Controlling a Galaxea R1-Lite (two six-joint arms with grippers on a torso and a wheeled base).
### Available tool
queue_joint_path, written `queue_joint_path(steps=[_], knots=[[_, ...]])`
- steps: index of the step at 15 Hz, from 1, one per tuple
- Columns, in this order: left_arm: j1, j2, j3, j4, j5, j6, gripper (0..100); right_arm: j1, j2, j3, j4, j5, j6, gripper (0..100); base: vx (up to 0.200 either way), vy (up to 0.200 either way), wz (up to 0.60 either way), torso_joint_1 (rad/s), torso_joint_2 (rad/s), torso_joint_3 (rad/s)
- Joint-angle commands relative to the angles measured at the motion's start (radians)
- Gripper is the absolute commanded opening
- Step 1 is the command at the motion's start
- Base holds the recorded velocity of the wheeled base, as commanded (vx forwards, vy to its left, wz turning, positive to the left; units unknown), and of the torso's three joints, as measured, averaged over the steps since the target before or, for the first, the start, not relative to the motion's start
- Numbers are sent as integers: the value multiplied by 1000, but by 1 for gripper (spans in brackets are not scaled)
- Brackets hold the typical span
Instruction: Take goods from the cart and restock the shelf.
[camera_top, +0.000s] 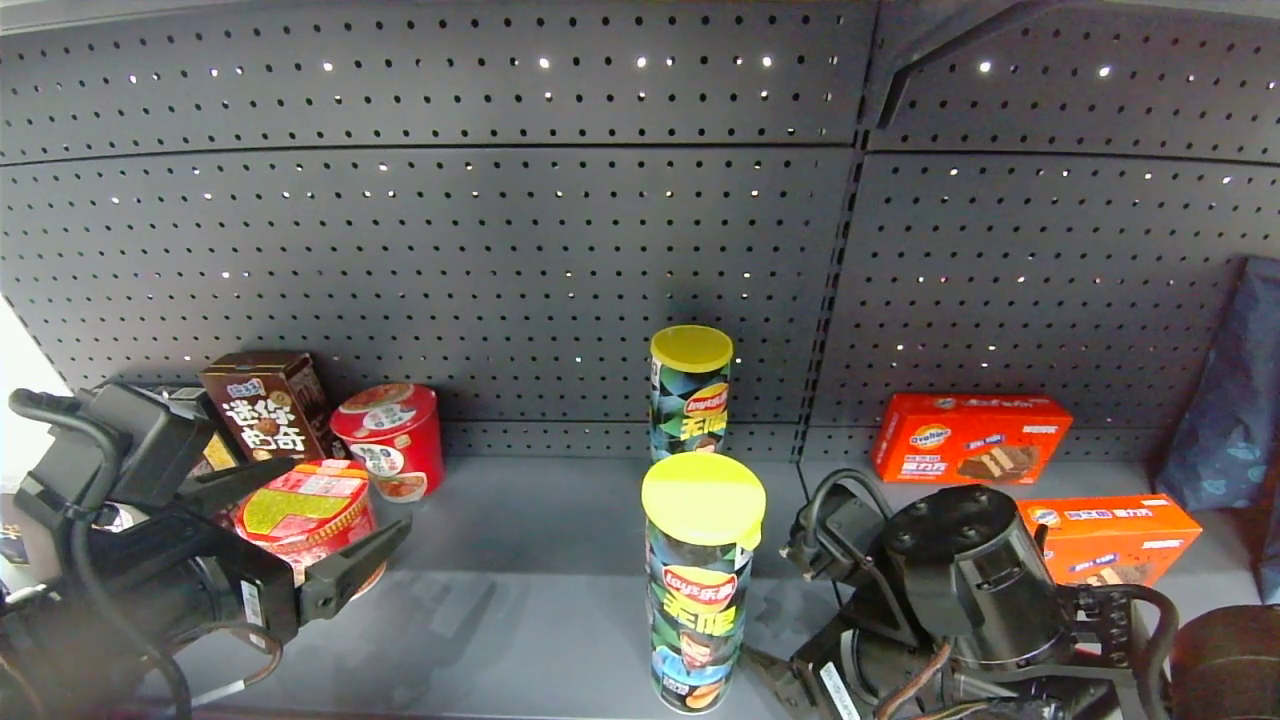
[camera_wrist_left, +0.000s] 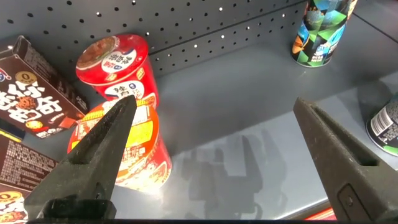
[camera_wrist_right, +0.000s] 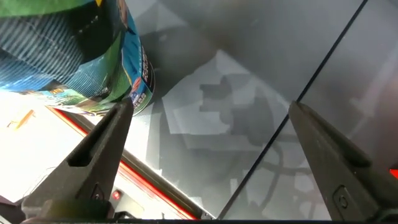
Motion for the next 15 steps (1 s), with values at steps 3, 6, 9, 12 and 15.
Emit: queue_joint_path(steps=[3, 6, 9, 12, 15], knots=[[1, -5, 4, 0, 0, 0, 100, -4, -74, 45, 0, -2, 2, 100, 0, 0, 0, 0, 0, 0], [0, -38, 5, 0, 2, 1, 100, -46, -267, 104, 2, -4, 6, 100, 0, 0, 0, 0, 0, 0], [11, -101, 2, 3, 5, 0, 100, -164, -481, 160, 15, -25, 6, 100, 0, 0, 0, 0, 0, 0], [106, -201, 27, 4, 6, 0, 100, -412, -729, 222, 68, -36, 9, 100, 0, 0, 0, 0, 0, 0], [173, -359, 166, 14, 9, 1, 100, -658, -942, 325, 126, -36, 78, 100, 0, 0, 0, 0, 0, 0]])
